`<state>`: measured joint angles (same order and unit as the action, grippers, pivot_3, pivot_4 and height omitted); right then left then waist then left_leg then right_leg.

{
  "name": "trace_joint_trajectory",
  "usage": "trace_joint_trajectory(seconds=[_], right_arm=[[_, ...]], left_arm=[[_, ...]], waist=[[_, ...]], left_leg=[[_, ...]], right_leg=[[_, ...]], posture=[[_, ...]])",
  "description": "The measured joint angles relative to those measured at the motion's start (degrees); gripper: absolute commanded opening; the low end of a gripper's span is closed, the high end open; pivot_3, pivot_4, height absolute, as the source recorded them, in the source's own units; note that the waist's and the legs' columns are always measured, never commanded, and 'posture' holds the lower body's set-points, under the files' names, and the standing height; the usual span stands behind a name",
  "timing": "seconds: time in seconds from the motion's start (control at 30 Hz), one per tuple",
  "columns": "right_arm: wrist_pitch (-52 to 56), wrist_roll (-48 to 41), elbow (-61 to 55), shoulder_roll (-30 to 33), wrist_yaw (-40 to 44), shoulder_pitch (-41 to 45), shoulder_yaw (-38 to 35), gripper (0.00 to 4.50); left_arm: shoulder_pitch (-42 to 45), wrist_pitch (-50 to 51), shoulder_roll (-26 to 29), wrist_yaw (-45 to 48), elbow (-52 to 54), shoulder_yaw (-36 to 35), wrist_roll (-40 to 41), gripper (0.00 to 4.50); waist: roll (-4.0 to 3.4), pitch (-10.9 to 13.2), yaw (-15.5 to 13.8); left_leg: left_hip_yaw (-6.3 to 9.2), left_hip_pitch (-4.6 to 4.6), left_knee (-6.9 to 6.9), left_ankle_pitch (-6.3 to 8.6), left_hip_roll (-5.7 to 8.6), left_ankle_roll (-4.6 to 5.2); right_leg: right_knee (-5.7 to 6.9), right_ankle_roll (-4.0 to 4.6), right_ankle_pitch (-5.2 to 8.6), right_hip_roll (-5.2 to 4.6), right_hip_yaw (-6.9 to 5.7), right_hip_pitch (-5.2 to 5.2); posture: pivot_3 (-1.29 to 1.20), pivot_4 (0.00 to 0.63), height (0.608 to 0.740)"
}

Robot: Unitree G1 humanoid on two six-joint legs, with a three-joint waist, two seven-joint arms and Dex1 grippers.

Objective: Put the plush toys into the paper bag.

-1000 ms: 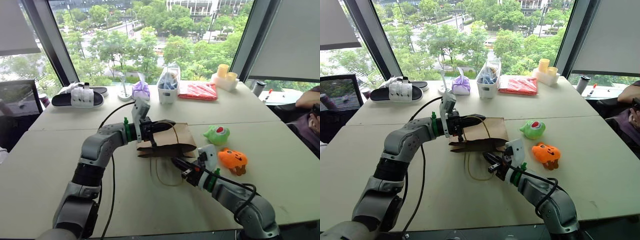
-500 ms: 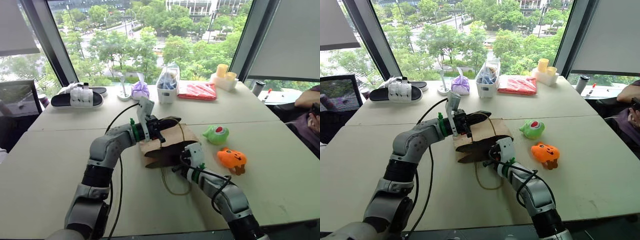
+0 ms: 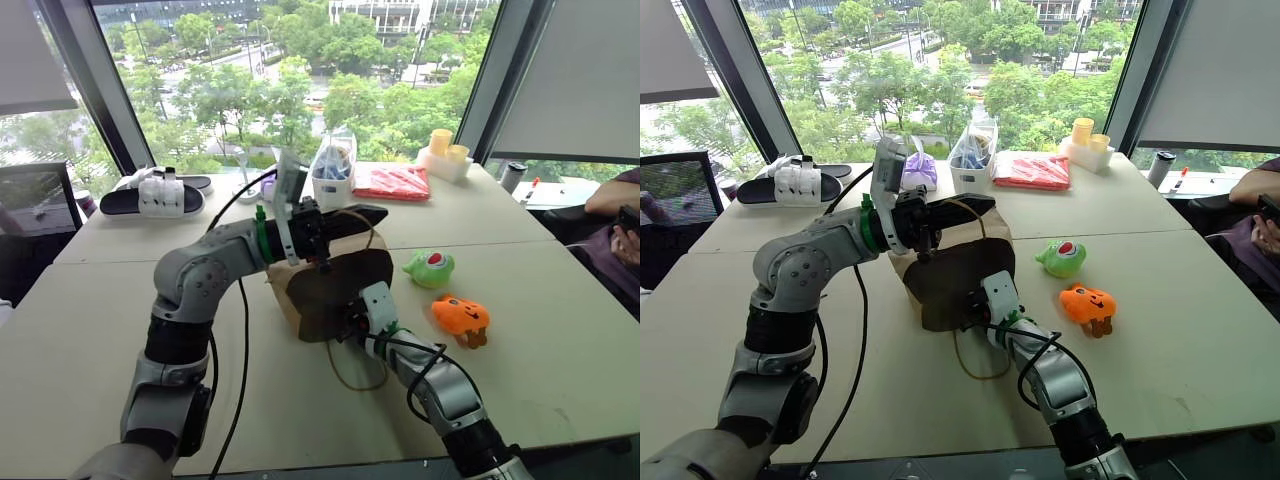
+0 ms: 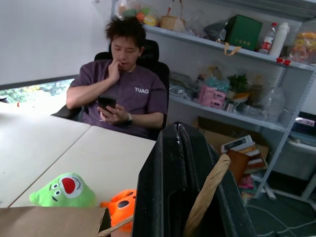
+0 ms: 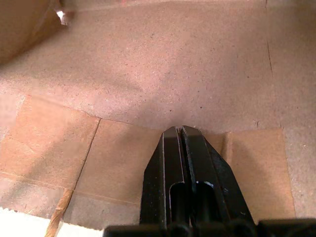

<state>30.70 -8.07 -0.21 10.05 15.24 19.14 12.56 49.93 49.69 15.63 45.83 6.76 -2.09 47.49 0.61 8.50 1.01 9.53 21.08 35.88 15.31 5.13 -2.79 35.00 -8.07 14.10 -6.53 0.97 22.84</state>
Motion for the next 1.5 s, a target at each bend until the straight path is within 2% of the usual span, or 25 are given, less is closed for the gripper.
trace_joint_trajectory(seconds=[0.27, 0.43, 0.53, 0.63, 0.77, 0.8, 0.87, 0.93, 1.0, 1.27, 1.37, 1.5], right_arm=[[-0.2, -1.7, -3.7, -1.8, 2.0, -3.9, -1.1, 0.0], [2.4, -10.4, -17.5, -0.1, 7.6, -10.4, -4.4, 0.0], [7.2, -19.3, -29.4, 2.7, 9.2, -13.6, -10.9, 0.71], [12.0, -28.2, -37.8, 7.4, 8.6, -17.9, -20.7, 2.15], [14.0, -32.9, -38.4, 12.3, 6.9, -19.2, -30.5, 4.18], [13.9, -33.2, -37.8, 13.4, 6.5, -19.4, -32.6, 4.44], [13.3, -32.0, -35.7, 15.9, 5.3, -19.6, -35.7, 4.44], [12.4, -28.4, -33.5, 18.1, 4.1, -20.1, -35.2, 4.44], [10.9, -20.5, -27.9, 23.3, 2.6, -20.9, -31.8, 4.44], [7.6, -6.2, -13.6, 26.2, 2.4, -13.8, -18.3, 4.44], [5.3, -1.6, -9.2, 27.2, 2.5, -11.2, -16.0, 3.58], [3.0, 0.1, -7.4, 27.1, 3.7, -10.8, -16.1, 1.72]], left_arm=[[0.0, -3.5, -0.2, -1.1, -6.6, 0.1, -3.3, 0.01], [0.1, -6.4, -0.9, -2.2, -11.3, 0.2, -5.8, 0.01], [0.2, -7.1, -1.0, -1.6, -11.6, 0.3, -6.5, 0.0], [0.0, -7.7, -0.7, -0.4, -11.6, 0.7, -7.1, 0.0], [-0.1, -7.7, -1.3, 0.3, -11.7, 1.0, -7.0, 0.0], [-0.1, -7.7, -1.3, 0.3, -11.7, 1.0, -7.0, 0.0], [-0.1, -7.7, -1.4, 0.4, -11.7, 1.0, -7.1, 0.0], [-0.1, -7.7, -1.7, 0.4, -11.7, 1.1, -7.1, 0.0], [-0.2, -7.7, -2.2, 0.4, -11.7, 1.3, -7.1, 0.0], [-0.9, -8.0, -2.4, 0.4, -11.7, 2.3, -8.8, 0.0], [-1.0, -8.1, -2.2, 0.2, -11.6, 2.3, -9.5, 0.0], [-1.5, -8.1, -2.2, 0.1, -11.6, 2.3, -9.6, 0.0]], waist=[[0.0, 0.0, -0.1], [-0.01, 0.0, -0.3], [0.0, 0.0, -0.4], [0.01, 0.0, -0.5], [0.01, 0.0, -0.4], [0.01, 0.0, -0.4], [0.02, 0.0, -0.4], [0.02, 0.0, -0.4], [0.02, 0.0, -0.4], [0.03, 0.0, -0.2], [0.09, 0.0, -0.4], [0.12, 0.0, -0.2]], left_leg=[[0.02, 0.0, -0.01, -0.01, 0.0, -0.01], [0.04, 0.17, 0.04, 0.0, 0.01, 0.0], [0.05, 0.17, 0.04, 0.06, 0.01, 0.1], [0.05, 0.18, 0.06, 0.19, 0.01, 0.33], [-0.04, 0.14, 0.06, 0.19, 0.01, 0.34], [-0.08, 0.14, 0.06, 0.19, 0.01, 0.34], [-0.16, 0.13, 0.07, 0.19, 0.01, 0.34], [-0.17, 0.13, 0.08, 0.19, 0.01, 0.34], [-0.24, 0.14, 0.12, 0.19, 0.04, 0.35], [-0.29, 0.08, 0.14, 0.18, 0.0, 0.35], [-0.27, 0.08, 0.16, 0.18, 0.01, 0.35], [-0.27, 0.07, 0.16, 0.18, 0.0, 0.34]], right_leg=[[0.0, 0.0, 0.0, 0.0, 0.0, 0.01], [-0.03, -0.01, 0.0, -0.01, 0.0, 0.08], [-0.07, -0.01, 0.0, -0.01, 0.01, 0.05], [-0.11, -0.01, 0.0, -0.01, 0.0, 0.01], [-0.09, -0.01, 0.01, -0.01, -0.01, -0.02], [-0.08, -0.01, 0.01, 0.0, -0.02, -0.03], [-0.08, -0.01, 0.01, 0.0, -0.01, -0.03], [-0.08, -0.01, 0.01, -0.01, -0.01, -0.03], [-0.09, -0.01, 0.01, -0.02, 0.01, -0.04], [-0.08, -0.01, 0.01, 0.0, 0.05, -0.07], [-0.1, -0.01, 0.01, 0.0, 0.04, -0.11], [-0.09, -0.01, 0.0, 0.0, 0.05, -0.11]], posture=[[0.0, 0.15, 0.74], [0.0, 0.15, 0.74], [0.0, 0.15, 0.74], [0.0, 0.15, 0.74], [0.0, 0.15, 0.74], [0.0, 0.15, 0.74], [0.0, 0.15, 0.74], [0.0, 0.15, 0.74], [0.0, 0.15, 0.74], [0.0, 0.15, 0.74], [0.0, 0.15, 0.74], [0.0, 0.15, 0.74]])
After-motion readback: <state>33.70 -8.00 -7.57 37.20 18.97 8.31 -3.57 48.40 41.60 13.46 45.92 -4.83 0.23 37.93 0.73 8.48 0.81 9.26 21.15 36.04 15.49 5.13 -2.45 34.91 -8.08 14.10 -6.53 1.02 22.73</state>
